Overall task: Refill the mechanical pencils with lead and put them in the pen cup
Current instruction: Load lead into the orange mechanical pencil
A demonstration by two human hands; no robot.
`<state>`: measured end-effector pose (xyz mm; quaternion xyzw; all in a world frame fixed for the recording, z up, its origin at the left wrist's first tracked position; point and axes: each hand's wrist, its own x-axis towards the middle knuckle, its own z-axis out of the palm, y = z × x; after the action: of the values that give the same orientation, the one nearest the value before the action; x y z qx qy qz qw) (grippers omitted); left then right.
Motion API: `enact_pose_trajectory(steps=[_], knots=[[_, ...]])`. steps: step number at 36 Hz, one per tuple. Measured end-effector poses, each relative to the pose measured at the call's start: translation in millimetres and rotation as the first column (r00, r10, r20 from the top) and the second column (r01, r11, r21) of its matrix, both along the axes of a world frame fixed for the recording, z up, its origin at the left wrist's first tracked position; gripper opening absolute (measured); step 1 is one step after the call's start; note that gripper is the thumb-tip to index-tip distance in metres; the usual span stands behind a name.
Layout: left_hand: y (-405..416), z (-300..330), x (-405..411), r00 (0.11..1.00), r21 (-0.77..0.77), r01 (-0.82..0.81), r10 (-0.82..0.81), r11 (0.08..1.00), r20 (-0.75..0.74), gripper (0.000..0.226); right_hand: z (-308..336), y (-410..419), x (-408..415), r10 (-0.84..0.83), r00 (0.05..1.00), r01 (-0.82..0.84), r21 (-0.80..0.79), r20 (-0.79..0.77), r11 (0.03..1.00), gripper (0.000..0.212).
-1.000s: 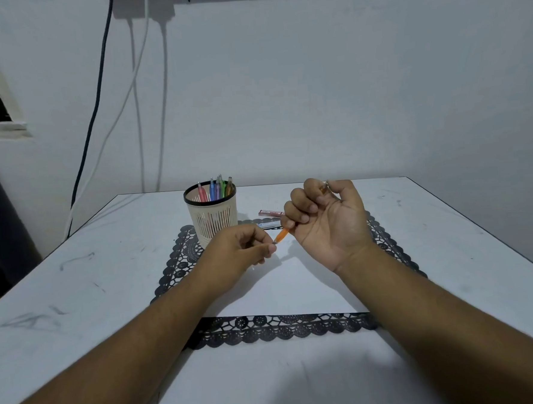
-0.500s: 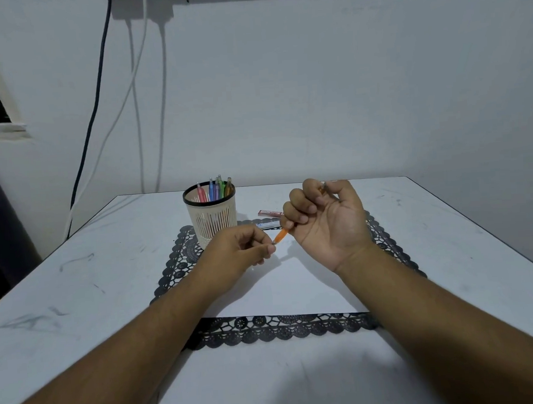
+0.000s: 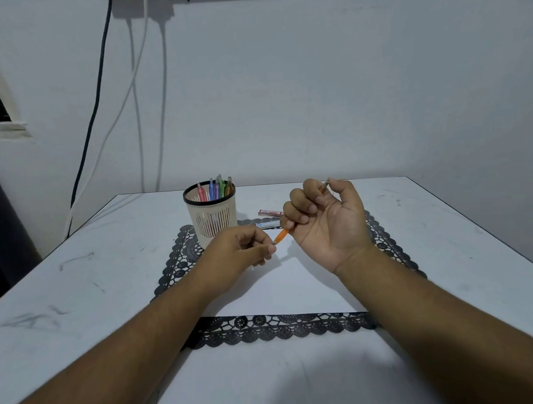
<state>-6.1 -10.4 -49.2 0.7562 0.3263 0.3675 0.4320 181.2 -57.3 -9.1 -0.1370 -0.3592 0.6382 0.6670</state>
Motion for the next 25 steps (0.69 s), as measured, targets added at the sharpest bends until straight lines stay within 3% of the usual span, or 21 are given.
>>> enact_pose_trajectory(steps=[12,25], knots=[[0.4,-1.5,0.2,1.0,0.004,0.012,-0.012,1.0,-0.009,0.005,1.0,0.3,0.8,-0.008,1.0,0.008,-0.015,0.017,1.0,0.029],[1.9,-2.2,-0.4,0.997,-0.015,0.058,-0.057,0.998,0.049,0.004,1.4,0.8,4.8,-0.033,0.993,0.023,-0.086,-0.117,0.996,0.032]])
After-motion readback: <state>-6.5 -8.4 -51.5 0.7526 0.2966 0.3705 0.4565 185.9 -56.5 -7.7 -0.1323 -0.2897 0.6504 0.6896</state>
